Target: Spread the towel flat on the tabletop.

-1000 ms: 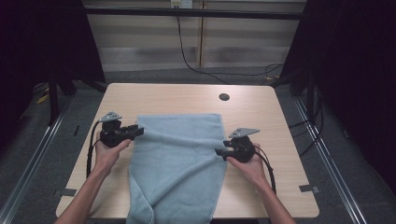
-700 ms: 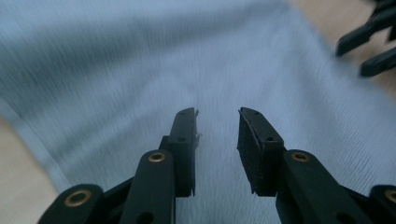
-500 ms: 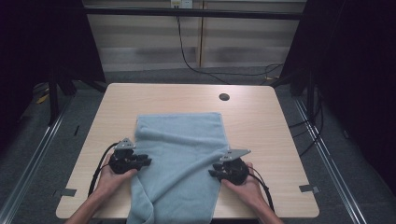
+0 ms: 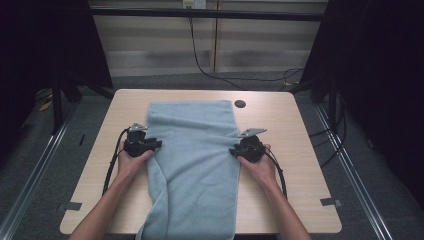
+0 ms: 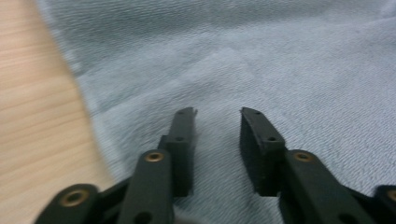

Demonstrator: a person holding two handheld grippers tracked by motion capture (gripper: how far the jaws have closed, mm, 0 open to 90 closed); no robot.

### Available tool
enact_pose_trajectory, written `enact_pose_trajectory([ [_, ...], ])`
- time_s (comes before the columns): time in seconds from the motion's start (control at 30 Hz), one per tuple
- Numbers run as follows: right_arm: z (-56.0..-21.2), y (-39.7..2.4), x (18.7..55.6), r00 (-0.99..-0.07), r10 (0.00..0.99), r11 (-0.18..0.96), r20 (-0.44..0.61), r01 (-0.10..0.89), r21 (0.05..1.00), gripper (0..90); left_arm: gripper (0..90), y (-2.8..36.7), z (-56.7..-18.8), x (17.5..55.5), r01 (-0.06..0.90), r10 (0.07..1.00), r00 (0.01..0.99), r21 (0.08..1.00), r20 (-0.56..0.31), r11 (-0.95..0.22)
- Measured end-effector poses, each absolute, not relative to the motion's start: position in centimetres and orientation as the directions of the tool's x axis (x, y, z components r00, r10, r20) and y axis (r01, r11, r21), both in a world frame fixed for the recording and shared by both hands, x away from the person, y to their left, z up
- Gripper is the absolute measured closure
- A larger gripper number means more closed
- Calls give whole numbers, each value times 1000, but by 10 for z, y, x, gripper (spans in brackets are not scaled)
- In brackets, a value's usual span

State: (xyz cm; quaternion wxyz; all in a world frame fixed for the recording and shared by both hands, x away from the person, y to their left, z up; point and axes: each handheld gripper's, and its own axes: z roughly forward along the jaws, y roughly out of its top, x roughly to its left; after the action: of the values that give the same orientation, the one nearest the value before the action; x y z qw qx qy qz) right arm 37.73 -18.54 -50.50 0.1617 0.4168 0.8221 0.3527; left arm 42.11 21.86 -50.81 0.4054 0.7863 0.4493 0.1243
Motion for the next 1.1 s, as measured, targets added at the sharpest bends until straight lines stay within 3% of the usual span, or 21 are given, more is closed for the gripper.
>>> enact_pose_trajectory([
  [0.07,-504,-186,378,-591,806,400,30,582,707,659,572,225,-505,417,630,827,529,741,-191,-232],
  [0.1,-503,-188,379,-576,817,414,-5,581,701,540,571,229,-503,414,635,824,528,740,-207,-221],
  [0.13,-504,-191,381,-548,837,392,-1,598,699,506,578,232,-500,408,630,804,547,747,-232,-213],
  [0.17,-505,-196,383,-541,840,359,46,617,701,517,571,231,-496,402,619,780,570,758,-257,-203],
  [0.27,-504,-199,380,-517,854,338,53,631,698,516,542,224,-481,380,562,729,645,789,-232,-246],
  [0.3,-502,-198,377,-522,852,345,42,620,705,506,533,218,-474,370,515,710,680,808,-181,-287],
  [0.37,-492,-188,355,-563,824,325,70,569,756,508,564,211,-470,355,504,617,757,794,-216,-340],
  [0.47,-485,-182,338,-608,788,327,101,551,768,526,596,206,-483,344,501,620,769,749,-156,-432],
  [0.53,-483,-171,304,-679,721,374,140,550,747,546,617,210,-497,341,530,660,741,710,-122,-464],
  [0.7,-489,-164,265,-725,665,407,176,550,729,546,678,220,-504,352,513,704,707,737,-73,-439],
  [0.87,-501,-156,258,-744,660,474,103,519,711,571,708,215,-503,373,532,737,674,729,-55,-431],
  [1.0,-502,-166,281,-728,683,479,67,515,710,663,629,211,-505,389,574,777,618,742,-114,-347],
  [1.03,-502,-173,290,-708,703,468,60,526,710,671,544,211,-504,393,600,782,599,743,-173,-295],
  [1.1,-502,-176,293,-699,713,464,58,533,707,671,535,212,-503,393,606,770,605,745,-203,-280],
])
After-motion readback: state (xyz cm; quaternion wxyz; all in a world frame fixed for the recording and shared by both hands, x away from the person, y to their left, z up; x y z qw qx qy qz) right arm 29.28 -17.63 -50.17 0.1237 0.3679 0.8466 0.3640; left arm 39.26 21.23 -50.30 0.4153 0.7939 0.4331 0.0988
